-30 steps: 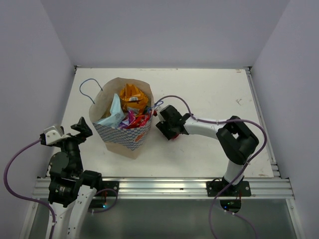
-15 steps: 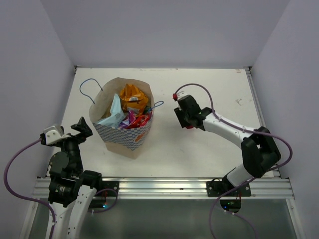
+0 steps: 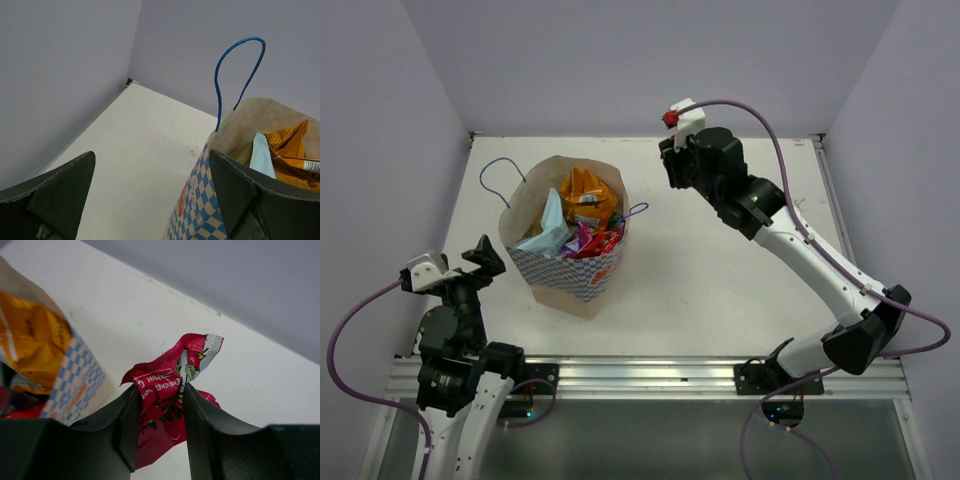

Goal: Place the snacks into the paper bag
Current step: Place the snack in the paper bag.

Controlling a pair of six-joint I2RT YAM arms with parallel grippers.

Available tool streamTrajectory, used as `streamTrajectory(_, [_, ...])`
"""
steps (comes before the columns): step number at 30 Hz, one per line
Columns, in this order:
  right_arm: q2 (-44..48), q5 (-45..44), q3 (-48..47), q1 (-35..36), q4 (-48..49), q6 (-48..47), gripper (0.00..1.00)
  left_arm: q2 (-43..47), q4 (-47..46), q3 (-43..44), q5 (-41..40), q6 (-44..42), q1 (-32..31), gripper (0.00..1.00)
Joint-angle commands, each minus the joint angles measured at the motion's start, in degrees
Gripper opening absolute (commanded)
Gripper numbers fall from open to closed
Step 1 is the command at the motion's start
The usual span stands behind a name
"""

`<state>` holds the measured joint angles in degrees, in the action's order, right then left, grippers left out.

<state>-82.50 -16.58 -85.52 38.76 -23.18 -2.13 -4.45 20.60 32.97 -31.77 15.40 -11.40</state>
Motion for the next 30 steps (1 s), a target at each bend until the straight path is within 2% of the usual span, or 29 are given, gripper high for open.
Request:
streamTrajectory(1, [-1.5, 4.5, -8.6, 3.9, 2.1, -4.8, 0.01, 0.8, -2.0, -0.2, -0.3, -0.3, -0.4, 0.99])
streamTrajectory(3, [-2.6, 9.3, -12.4, 5.1, 3.4, -5.1, 0.01, 0.8, -1.9, -0.2, -0.3, -0.3, -0.4, 0.99])
streamTrajectory(10, [-9.9, 17.8, -21.4, 13.3, 2.9, -7.7, 0.01, 0.9, -2.0, -0.3, -0.2, -0.4, -0.5, 0.99])
streamTrajectory(15, [-15.1, 19.3, -23.5, 18.5, 2.6, -8.3, 0.01, 1.1, -1.9, -0.3, -0.4, -0.4, -0.6, 0.99])
streamTrajectory(21, [-18.9, 18.7, -23.6, 20.8, 1.6, -7.4, 0.02, 1.2, -1.9, -0.3, -0.4, -0.4, -0.6, 0.99])
streamTrajectory(23, [-20.2, 17.3, -23.6, 21.4, 0.2, -7.4, 0.06, 1.3, -1.9, -0.4, -0.4, -0.4, -0.6, 0.99])
streamTrajectory(24, [-20.5, 16.8, -23.6, 21.5, -0.4, -7.2, 0.08, 1.3, -1.9, -0.3, -0.4, -0.4, -0.7, 0.99])
streamTrajectory(26, [-21.3, 15.3, -23.3, 21.6, -1.3, -6.5, 0.22, 1.4, -1.9, -0.3, -0.4, -0.4, -0.7, 0.99])
streamTrajectory(27, [-21.4, 14.5, -23.0, 21.5, -1.5, -6.4, 0.31, 1.4, -2.0, -0.3, -0.4, -0.4, -0.6, 0.99])
streamTrajectory(28, [-21.2, 13.3, -22.7, 21.5, -1.5, -6.4, 0.47, 1.4, -1.9, -0.3, -0.4, -0.4, -0.8, 0.99])
streamTrajectory(30, [-20.8, 12.4, -21.8, 21.5, -1.2, -6.4, 0.61, 1.4, -1.9, -0.3, -0.4, -0.4, -0.7, 0.99])
